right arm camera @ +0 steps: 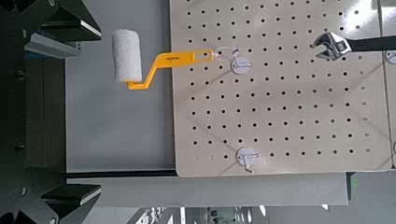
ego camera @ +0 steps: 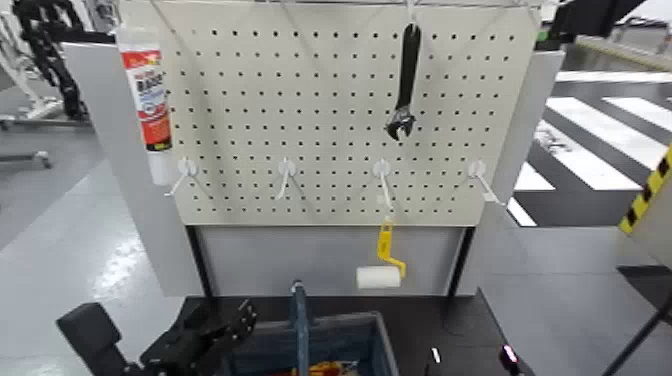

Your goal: Grasp the handle of the crate.

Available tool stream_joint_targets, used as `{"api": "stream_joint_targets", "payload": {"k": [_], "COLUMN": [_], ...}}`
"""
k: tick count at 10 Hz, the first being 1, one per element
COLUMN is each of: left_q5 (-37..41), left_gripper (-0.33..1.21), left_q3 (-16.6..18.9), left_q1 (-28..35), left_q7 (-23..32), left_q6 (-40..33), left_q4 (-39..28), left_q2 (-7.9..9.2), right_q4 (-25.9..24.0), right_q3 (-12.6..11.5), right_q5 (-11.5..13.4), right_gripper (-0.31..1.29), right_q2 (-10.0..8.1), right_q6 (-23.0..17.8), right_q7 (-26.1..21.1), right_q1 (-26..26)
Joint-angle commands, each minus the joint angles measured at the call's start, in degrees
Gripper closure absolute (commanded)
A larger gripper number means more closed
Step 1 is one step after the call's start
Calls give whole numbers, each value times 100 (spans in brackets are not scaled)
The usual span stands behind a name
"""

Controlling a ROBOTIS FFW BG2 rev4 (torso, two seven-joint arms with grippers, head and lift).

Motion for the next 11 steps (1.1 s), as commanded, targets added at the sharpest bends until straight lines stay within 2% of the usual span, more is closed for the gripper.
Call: {"api": "stream_joint_targets", "payload": {"k": [1, 3, 4, 7, 11], "left_q5": [1320, 2190, 2576, 3640, 4668], "left_gripper": [11, 11, 11, 11, 11], "left_q3": [87, 69, 60, -116, -309], "left_q1": [-191, -367, -516, -912, -1448], "left_q7": [-85, -146, -182, -234, -173], "left_q6": [645, 1173, 1630, 2350, 3115], "left_q4": [318, 555, 687, 1082, 1707], "left_q2": [120, 225, 304, 550, 779], "right_q4": [0, 9, 9, 35, 88], "right_q3": [2, 2, 2, 2, 2], "right_q5": [0, 0, 0, -18, -35], "right_gripper": [15, 15, 15, 15, 15], "right_q2": [-9, 0, 0, 8, 17], "right_q6": [9, 9, 9, -35, -105], "right_q7": [2, 2, 2, 2, 2], "right_q1": [-5, -5, -5, -5, -14]}}
